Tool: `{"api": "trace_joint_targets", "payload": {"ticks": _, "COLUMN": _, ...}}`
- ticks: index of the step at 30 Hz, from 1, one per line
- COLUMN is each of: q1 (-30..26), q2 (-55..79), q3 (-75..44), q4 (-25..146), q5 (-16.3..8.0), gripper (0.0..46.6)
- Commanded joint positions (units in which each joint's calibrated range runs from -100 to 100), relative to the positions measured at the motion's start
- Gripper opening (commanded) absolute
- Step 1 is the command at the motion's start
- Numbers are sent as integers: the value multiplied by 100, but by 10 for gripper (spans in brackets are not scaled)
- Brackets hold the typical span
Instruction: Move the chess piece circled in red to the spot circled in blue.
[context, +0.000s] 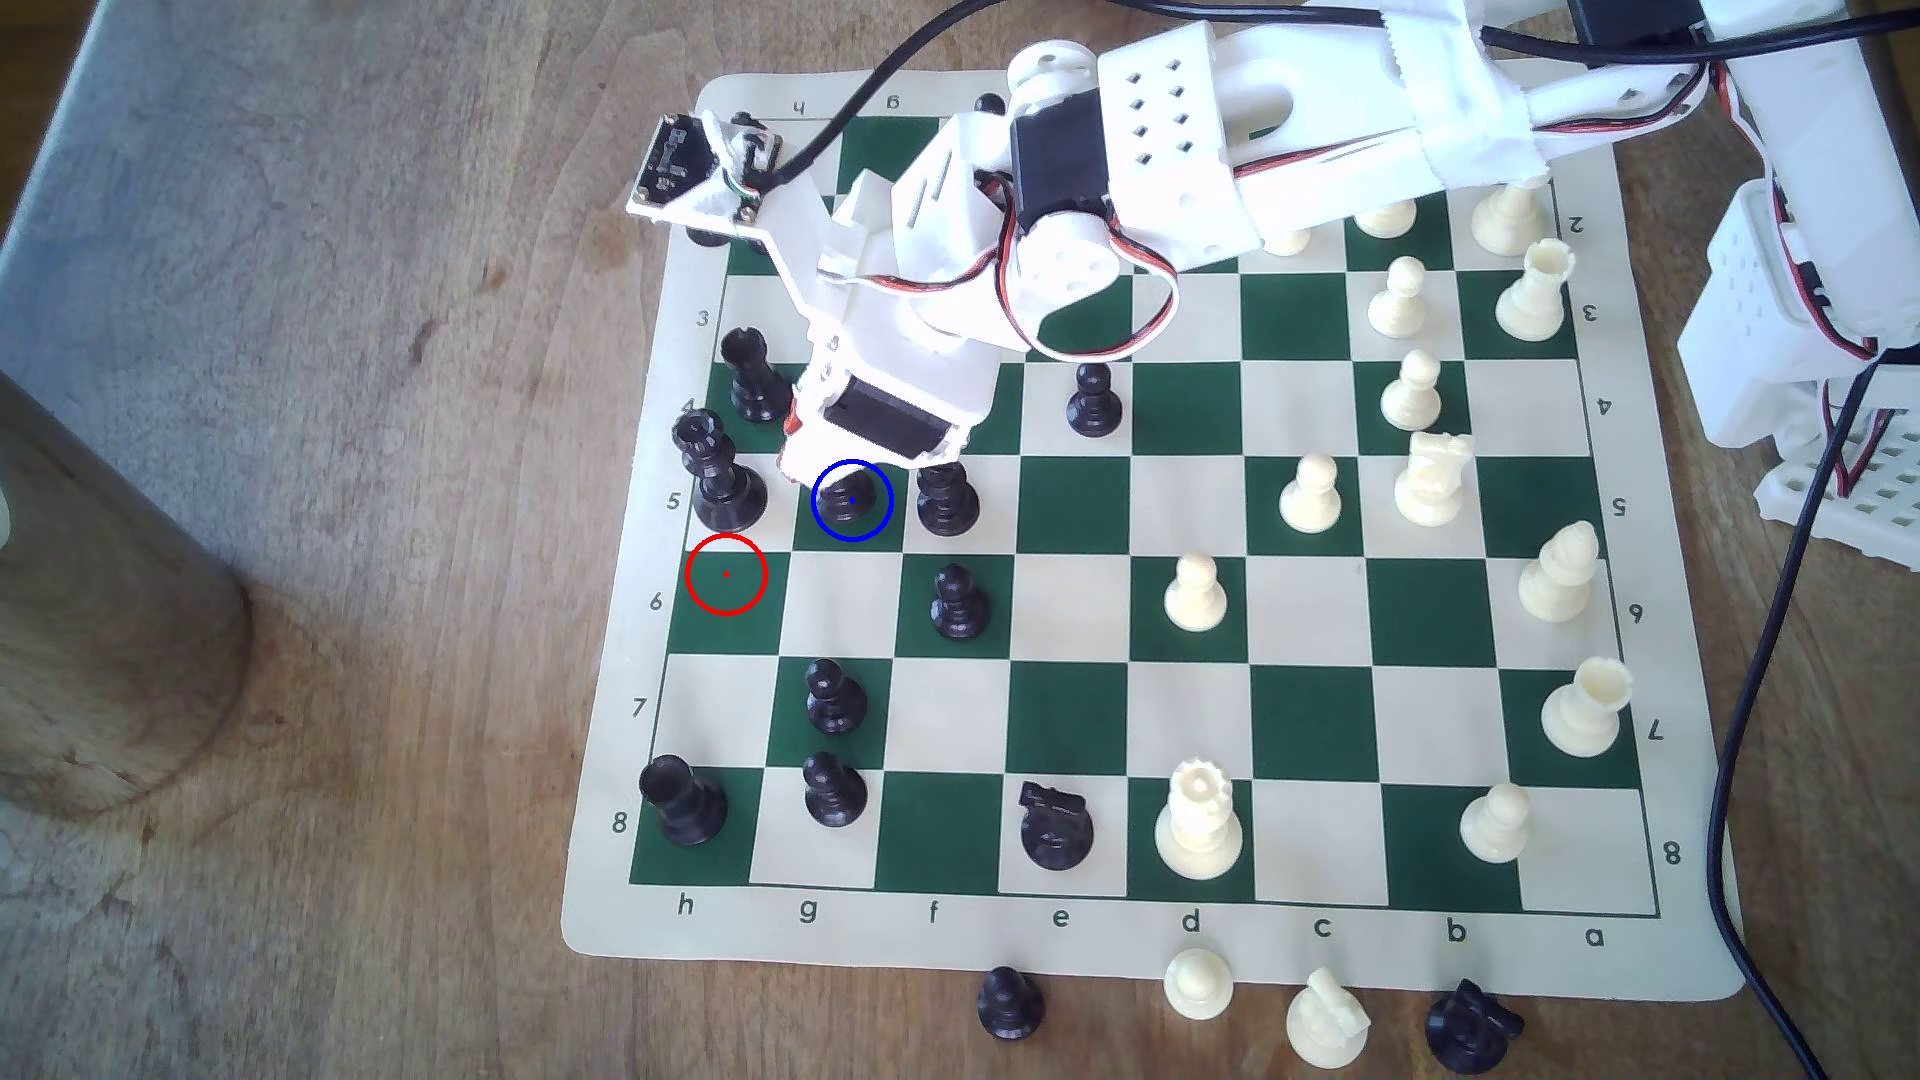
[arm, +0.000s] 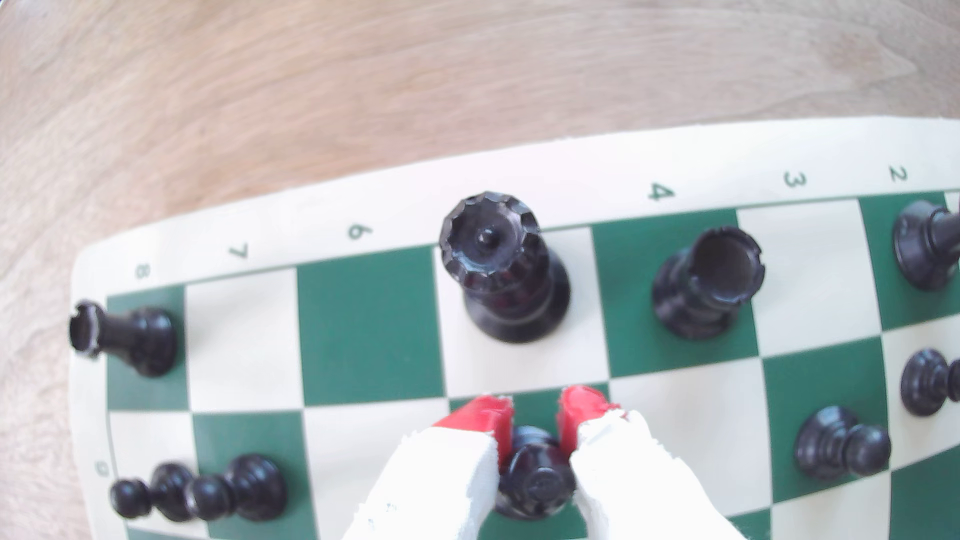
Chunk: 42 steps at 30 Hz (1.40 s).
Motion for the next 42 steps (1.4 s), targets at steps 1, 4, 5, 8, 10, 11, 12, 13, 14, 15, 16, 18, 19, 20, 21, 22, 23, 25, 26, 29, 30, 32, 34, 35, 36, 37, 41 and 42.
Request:
{"api": "trace_joint_targets", "payload": {"ticks": 1, "q1": -43, "q2": -142, "q3": 12, "q4": -111, "q5": 15, "gripper": 15}}
{"api": "trace_joint_targets", "payload": {"ticks": 4, "q1": -51, "q2": -151, "q3": 30, "q4": -111, "q5": 15, "gripper": 61}}
{"api": "trace_joint_targets", "payload": {"ticks": 5, "q1": -51, "q2": -151, "q3": 30, "q4": -111, "q5": 15, "gripper": 66}}
{"api": "trace_joint_targets", "payload": {"ticks": 8, "q1": -58, "q2": -176, "q3": 48, "q4": -111, "q5": 15, "gripper": 116}}
{"api": "trace_joint_targets", "payload": {"ticks": 10, "q1": -43, "q2": -244, "q3": 102, "q4": -160, "q5": -20, "gripper": 185}}
{"api": "trace_joint_targets", "payload": {"ticks": 11, "q1": -43, "q2": -295, "q3": 157, "q4": -201, "q5": -29, "gripper": 199}}
{"api": "trace_joint_targets", "payload": {"ticks": 12, "q1": -35, "q2": -346, "q3": 184, "q4": -201, "q5": -59, "gripper": 207}}
{"api": "trace_joint_targets", "payload": {"ticks": 13, "q1": -27, "q2": -439, "q3": 238, "q4": -193, "q5": -93, "gripper": 212}}
{"api": "trace_joint_targets", "payload": {"ticks": 14, "q1": -19, "q2": -482, "q3": 256, "q4": -185, "q5": -93, "gripper": 214}}
{"api": "trace_joint_targets", "payload": {"ticks": 15, "q1": -12, "q2": -507, "q3": 275, "q4": -168, "q5": -93, "gripper": 216}}
{"api": "trace_joint_targets", "payload": {"ticks": 16, "q1": -4, "q2": -550, "q3": 293, "q4": -160, "q5": -93, "gripper": 219}}
{"api": "trace_joint_targets", "payload": {"ticks": 18, "q1": 35, "q2": -677, "q3": 392, "q4": -144, "q5": -73, "gripper": 226}}
{"api": "trace_joint_targets", "payload": {"ticks": 19, "q1": 51, "q2": -736, "q3": 438, "q4": -144, "q5": -73, "gripper": 227}}
{"api": "trace_joint_targets", "payload": {"ticks": 20, "q1": 59, "q2": -779, "q3": 456, "q4": -144, "q5": -73, "gripper": 227}}
{"api": "trace_joint_targets", "payload": {"ticks": 21, "q1": 82, "q2": -838, "q3": 483, "q4": -144, "q5": -73, "gripper": 227}}
{"api": "trace_joint_targets", "payload": {"ticks": 22, "q1": 106, "q2": -940, "q3": 519, "q4": -144, "q5": -73, "gripper": 230}}
{"api": "trace_joint_targets", "payload": {"ticks": 23, "q1": 121, "q2": -1008, "q3": 538, "q4": -144, "q5": -73, "gripper": 231}}
{"api": "trace_joint_targets", "payload": {"ticks": 25, "q1": 129, "q2": -1161, "q3": 583, "q4": -127, "q5": -73, "gripper": 232}}
{"api": "trace_joint_targets", "payload": {"ticks": 26, "q1": 129, "q2": -1331, "q3": 664, "q4": -62, "q5": -73, "gripper": 232}}
{"api": "trace_joint_targets", "payload": {"ticks": 29, "q1": 129, "q2": -1577, "q3": 764, "q4": 69, "q5": -73, "gripper": 231}}
{"api": "trace_joint_targets", "payload": {"ticks": 30, "q1": 121, "q2": -1679, "q3": 800, "q4": 143, "q5": -78, "gripper": 231}}
{"api": "trace_joint_targets", "payload": {"ticks": 32, "q1": 98, "q2": -2027, "q3": 991, "q4": 364, "q5": -98, "gripper": 230}}
{"api": "trace_joint_targets", "payload": {"ticks": 34, "q1": 75, "q2": -2332, "q3": 1254, "q4": 421, "q5": -103, "gripper": 229}}
{"api": "trace_joint_targets", "payload": {"ticks": 35, "q1": 51, "q2": -2655, "q3": 1526, "q4": 479, "q5": -107, "gripper": 229}}
{"api": "trace_joint_targets", "payload": {"ticks": 36, "q1": 35, "q2": -2825, "q3": 1680, "q4": 528, "q5": -112, "gripper": 230}}
{"api": "trace_joint_targets", "payload": {"ticks": 37, "q1": 20, "q2": -2952, "q3": 1798, "q4": 560, "q5": -112, "gripper": 230}}
{"api": "trace_joint_targets", "payload": {"ticks": 41, "q1": -66, "q2": -3886, "q3": 2904, "q4": 634, "q5": -112, "gripper": 232}}
{"api": "trace_joint_targets", "payload": {"ticks": 42, "q1": -74, "q2": -4073, "q3": 3094, "q4": 634, "q5": -107, "gripper": 233}}
